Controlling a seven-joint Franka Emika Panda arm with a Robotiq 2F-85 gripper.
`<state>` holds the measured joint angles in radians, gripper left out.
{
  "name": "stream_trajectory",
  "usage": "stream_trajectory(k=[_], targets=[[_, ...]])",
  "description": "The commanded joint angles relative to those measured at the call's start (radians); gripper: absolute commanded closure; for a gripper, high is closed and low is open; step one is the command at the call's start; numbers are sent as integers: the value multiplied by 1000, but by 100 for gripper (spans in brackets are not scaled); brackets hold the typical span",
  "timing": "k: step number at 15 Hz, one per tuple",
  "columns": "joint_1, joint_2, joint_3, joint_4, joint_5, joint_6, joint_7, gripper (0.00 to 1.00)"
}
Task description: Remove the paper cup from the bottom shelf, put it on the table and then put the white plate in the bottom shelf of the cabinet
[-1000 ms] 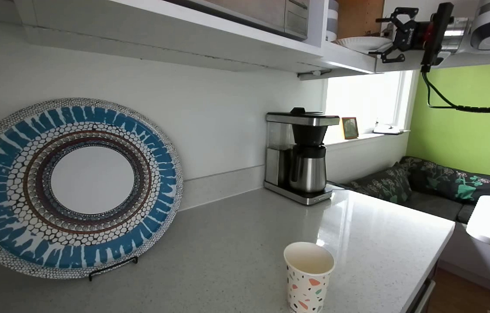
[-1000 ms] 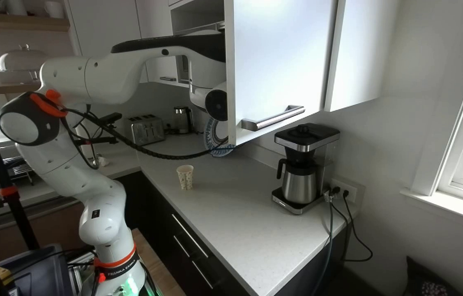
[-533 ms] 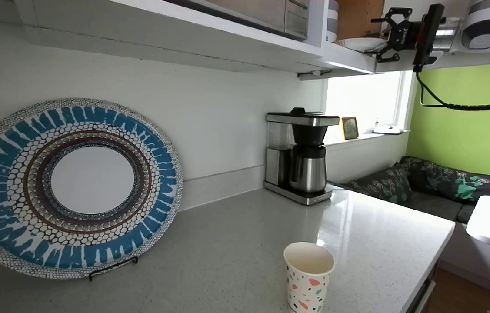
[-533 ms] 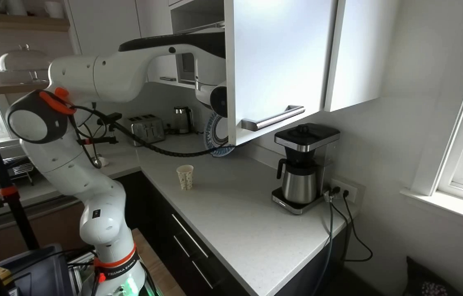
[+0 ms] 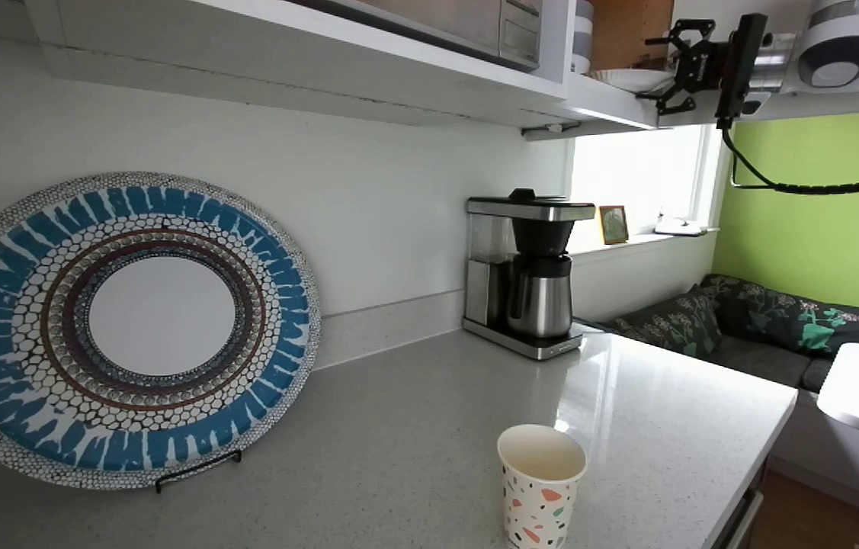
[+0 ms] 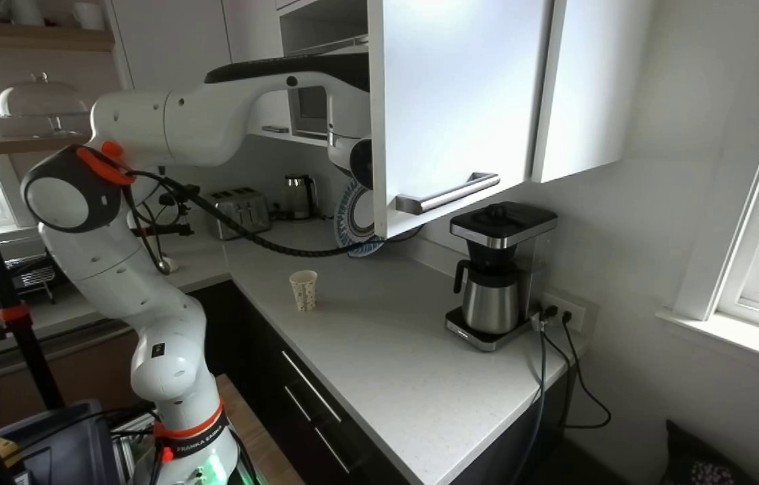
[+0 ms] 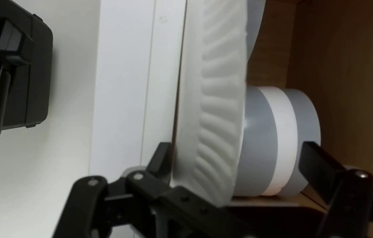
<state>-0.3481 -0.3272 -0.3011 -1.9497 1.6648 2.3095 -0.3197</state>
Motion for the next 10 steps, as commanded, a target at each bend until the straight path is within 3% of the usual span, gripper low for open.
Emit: stream_trajectory(k=[1, 10], targets=[[23, 32, 8, 43, 38, 42, -29, 0], [14, -8, -14, 17, -59, -13, -23, 0]])
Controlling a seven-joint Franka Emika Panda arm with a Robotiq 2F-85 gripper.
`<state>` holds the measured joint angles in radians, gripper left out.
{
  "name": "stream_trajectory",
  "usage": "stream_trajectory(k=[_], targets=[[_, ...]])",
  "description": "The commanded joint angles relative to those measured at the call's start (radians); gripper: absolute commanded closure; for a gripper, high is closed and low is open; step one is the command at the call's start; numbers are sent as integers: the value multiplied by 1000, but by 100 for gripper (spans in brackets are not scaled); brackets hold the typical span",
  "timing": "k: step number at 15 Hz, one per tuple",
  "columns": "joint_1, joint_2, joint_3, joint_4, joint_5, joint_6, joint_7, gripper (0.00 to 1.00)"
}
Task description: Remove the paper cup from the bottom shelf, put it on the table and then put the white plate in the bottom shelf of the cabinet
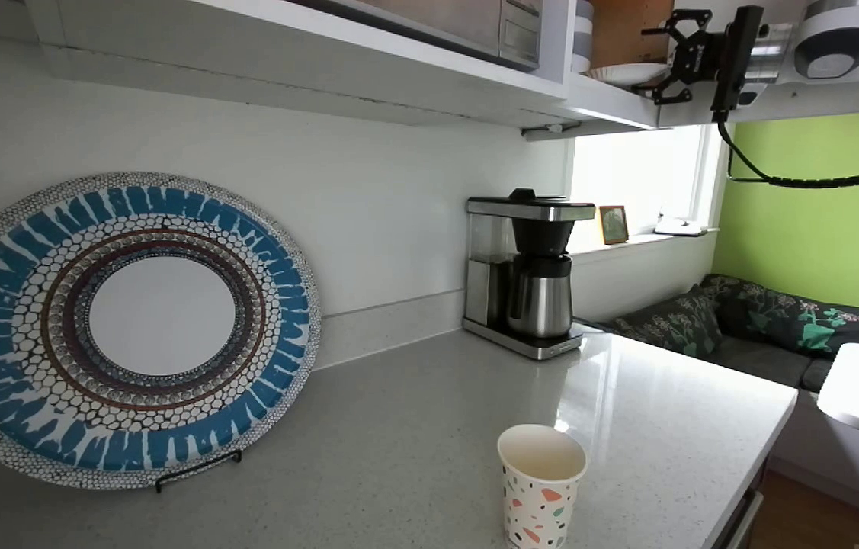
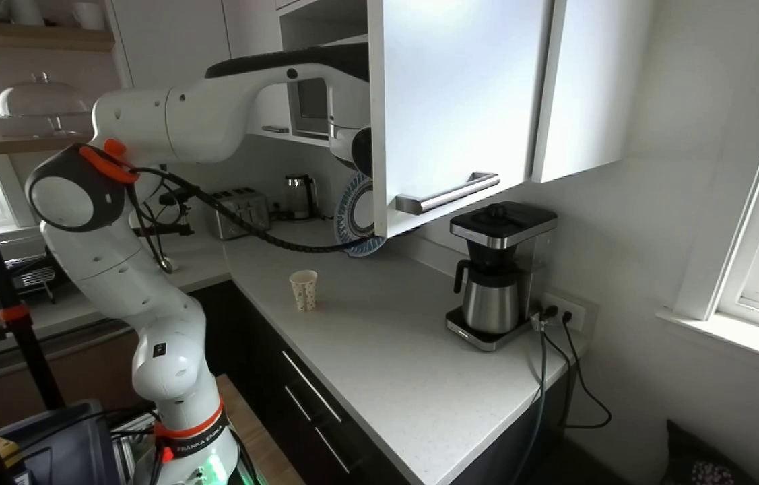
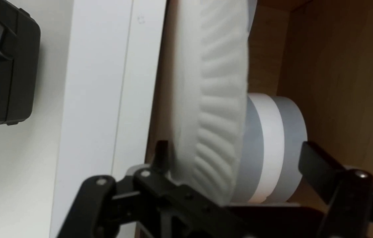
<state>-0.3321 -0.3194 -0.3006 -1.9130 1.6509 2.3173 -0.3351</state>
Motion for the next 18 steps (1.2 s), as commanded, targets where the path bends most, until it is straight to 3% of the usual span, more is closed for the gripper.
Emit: stream_trajectory(k=[1, 13, 18], targets=[[-5, -20, -17, -25, -62, -23, -3, 0], [-13, -96, -72, -60, -99, -161, -17, 0], [-19, -106, -62, -83, -110, -141, -31, 0]])
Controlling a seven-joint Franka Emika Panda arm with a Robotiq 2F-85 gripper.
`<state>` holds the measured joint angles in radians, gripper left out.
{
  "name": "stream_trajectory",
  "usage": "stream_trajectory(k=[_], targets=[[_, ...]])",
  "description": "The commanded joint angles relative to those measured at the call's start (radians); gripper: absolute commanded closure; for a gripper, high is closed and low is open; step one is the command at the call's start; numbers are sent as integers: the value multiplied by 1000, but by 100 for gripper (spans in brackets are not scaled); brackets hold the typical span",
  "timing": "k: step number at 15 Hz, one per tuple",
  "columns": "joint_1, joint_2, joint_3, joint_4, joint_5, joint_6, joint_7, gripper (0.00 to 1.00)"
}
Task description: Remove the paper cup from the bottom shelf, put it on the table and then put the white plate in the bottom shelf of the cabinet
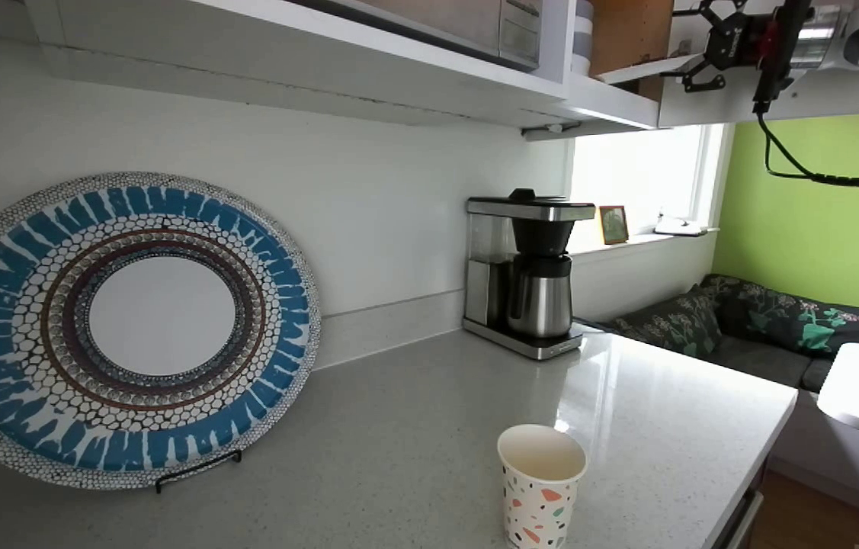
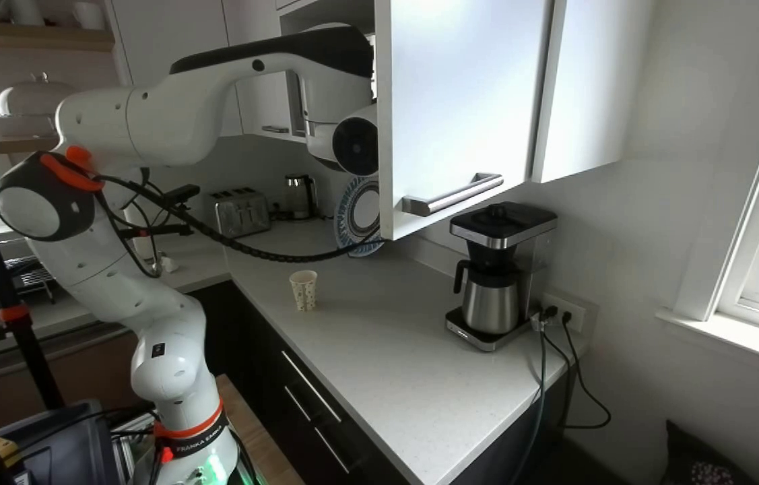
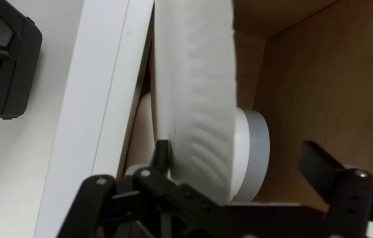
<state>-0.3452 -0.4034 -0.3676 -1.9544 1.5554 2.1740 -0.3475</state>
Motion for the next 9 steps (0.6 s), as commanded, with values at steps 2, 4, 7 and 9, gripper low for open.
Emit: stream_trajectory(k=[2, 4, 7, 9], targets=[[-2, -16, 13, -49, 9, 29, -16, 0], [3, -9, 22, -52, 40, 57, -5, 0], [10, -2, 42, -51, 102, 121, -1, 2], [16, 3, 53, -42, 163, 160, -7, 1]])
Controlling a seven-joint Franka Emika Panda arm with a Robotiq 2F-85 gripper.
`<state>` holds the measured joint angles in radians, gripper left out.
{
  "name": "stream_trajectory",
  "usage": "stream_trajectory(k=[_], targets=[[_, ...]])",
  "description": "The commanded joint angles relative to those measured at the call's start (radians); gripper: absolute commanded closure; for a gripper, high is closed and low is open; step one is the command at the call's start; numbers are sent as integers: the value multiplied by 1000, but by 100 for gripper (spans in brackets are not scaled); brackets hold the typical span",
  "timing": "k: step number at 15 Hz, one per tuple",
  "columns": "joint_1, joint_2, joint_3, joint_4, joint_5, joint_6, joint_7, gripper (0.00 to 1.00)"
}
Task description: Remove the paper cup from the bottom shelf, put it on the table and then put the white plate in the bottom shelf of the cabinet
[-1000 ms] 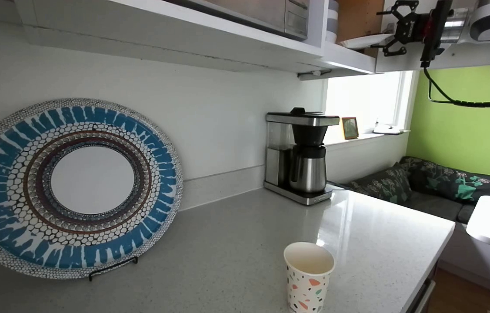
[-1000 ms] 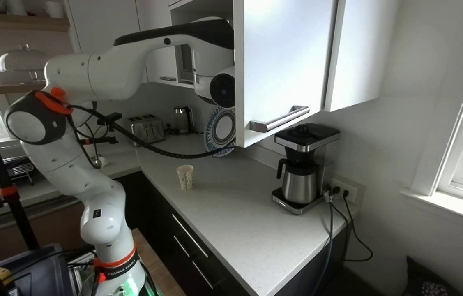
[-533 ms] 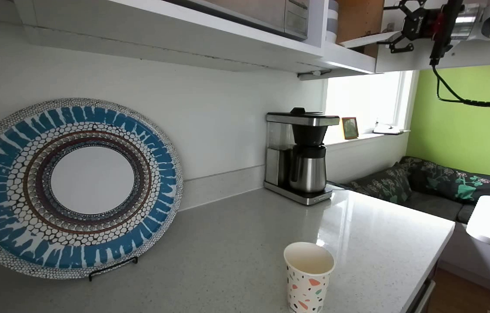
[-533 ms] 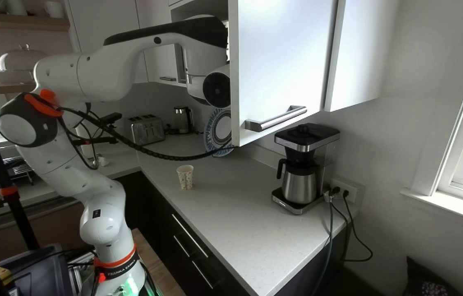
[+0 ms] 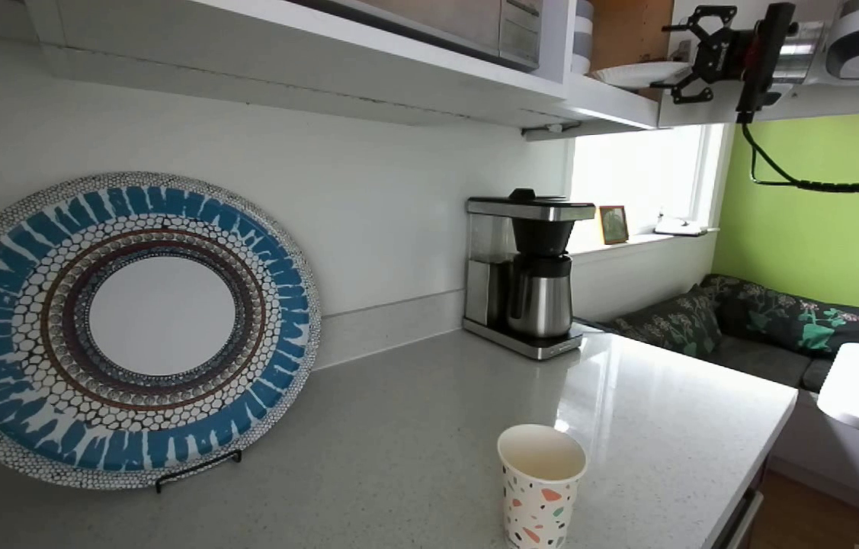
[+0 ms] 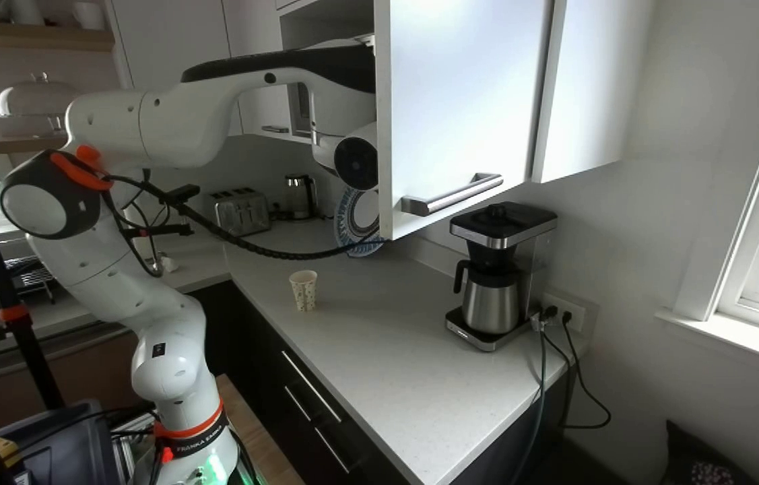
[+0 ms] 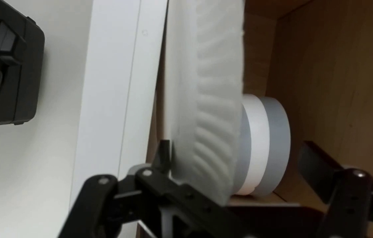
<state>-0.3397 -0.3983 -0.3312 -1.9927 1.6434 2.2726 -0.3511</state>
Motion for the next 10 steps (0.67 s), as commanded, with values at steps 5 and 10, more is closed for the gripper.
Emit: stream_trajectory(k=[5, 10], targets=[[9, -6, 60, -6, 92, 145, 52, 0], [3, -27, 83, -31, -26, 191, 166, 0]])
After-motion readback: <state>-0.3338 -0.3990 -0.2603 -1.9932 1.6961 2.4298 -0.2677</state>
